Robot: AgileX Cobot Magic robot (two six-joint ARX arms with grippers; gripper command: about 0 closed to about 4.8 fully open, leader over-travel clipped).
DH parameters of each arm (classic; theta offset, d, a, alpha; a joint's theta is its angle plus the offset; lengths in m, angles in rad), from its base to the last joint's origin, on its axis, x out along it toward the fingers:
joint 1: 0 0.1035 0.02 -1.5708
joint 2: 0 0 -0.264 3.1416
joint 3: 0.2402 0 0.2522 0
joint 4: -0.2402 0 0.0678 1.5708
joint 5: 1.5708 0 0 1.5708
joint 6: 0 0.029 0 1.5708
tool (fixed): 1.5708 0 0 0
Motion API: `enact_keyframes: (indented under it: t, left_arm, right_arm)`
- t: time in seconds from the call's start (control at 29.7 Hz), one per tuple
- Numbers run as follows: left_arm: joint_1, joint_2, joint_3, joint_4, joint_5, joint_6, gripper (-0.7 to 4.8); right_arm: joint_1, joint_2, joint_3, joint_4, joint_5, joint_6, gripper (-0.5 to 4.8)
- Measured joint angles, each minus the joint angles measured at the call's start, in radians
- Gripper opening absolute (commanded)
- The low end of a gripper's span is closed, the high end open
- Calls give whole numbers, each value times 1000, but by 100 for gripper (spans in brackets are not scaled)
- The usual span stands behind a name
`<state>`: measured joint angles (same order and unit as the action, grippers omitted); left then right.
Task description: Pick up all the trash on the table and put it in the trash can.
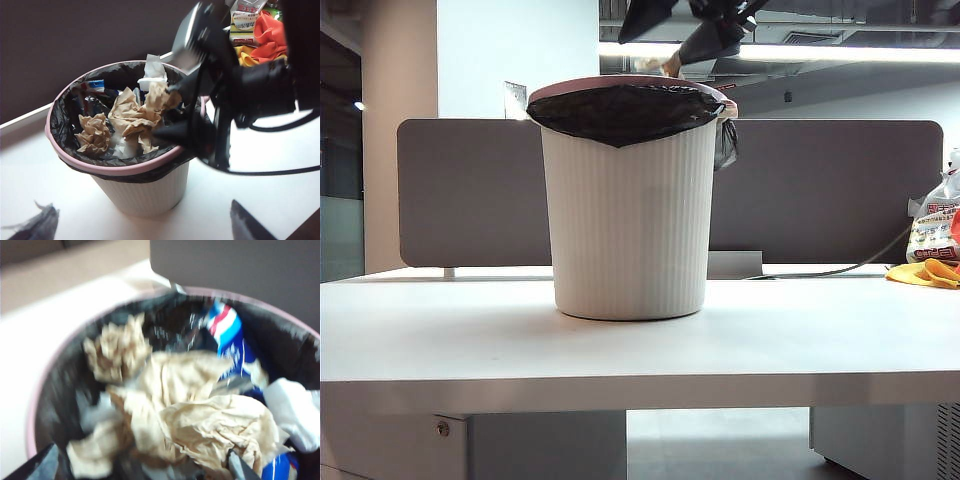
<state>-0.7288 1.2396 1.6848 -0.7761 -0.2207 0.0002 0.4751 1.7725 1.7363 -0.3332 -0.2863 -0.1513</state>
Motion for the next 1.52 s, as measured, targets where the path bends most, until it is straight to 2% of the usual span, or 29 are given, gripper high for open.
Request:
enact_keyframes:
  t: [0.1,0.24,0.34,0.47,0.74,0.78,0.81,0.88,1.04,1.11,1.15,1.18,1.25,1.28,1.42,1.52]
  left_arm:
    - [0,0,0,-1,0,0,479]
    - [0,0,0,-3,0,0,479]
    - [0,0,0,-3,0,0,479]
    - [0,-2,0,-4,0,2,479]
    - [0,-9,0,2,-8,11,479]
    - [0,-8,0,2,-8,11,479]
    - [0,-8,0,3,-8,11,479]
    - [0,-8,0,3,-8,12,479]
    - [0,-15,0,0,-8,29,479]
    - [0,-29,-1,-2,-17,40,479]
    - [0,-35,0,-2,-23,46,479]
    - [0,-43,0,-1,-31,50,479]
    - [0,-53,0,2,-42,52,479]
    - [0,-58,1,5,-45,53,479]
    - [0,-64,1,9,-45,53,479]
    - [0,-65,2,10,-45,53,479]
  right_arm:
    - [26,0,0,-39,84,-119,429]
    - [46,-1,0,-39,160,-204,427]
    - [59,-7,0,-13,171,-211,416]
    - [71,-38,0,69,171,-213,358]
    - [70,-89,4,142,173,-171,346]
    - [69,-84,4,127,173,-171,309]
    - [68,-80,4,111,173,-169,238]
    - [67,-71,0,74,174,-164,133]
    - [68,-74,0,56,175,-161,55]
    - [70,-76,2,60,174,-158,55]
    - [70,-76,2,61,174,-159,89]
    - [70,-76,2,62,175,-159,159]
    - [70,-76,2,67,174,-159,333]
    - [70,-76,2,74,175,-159,369]
    - [70,-74,2,100,173,-155,366]
    - [70,-63,2,125,166,-157,306]
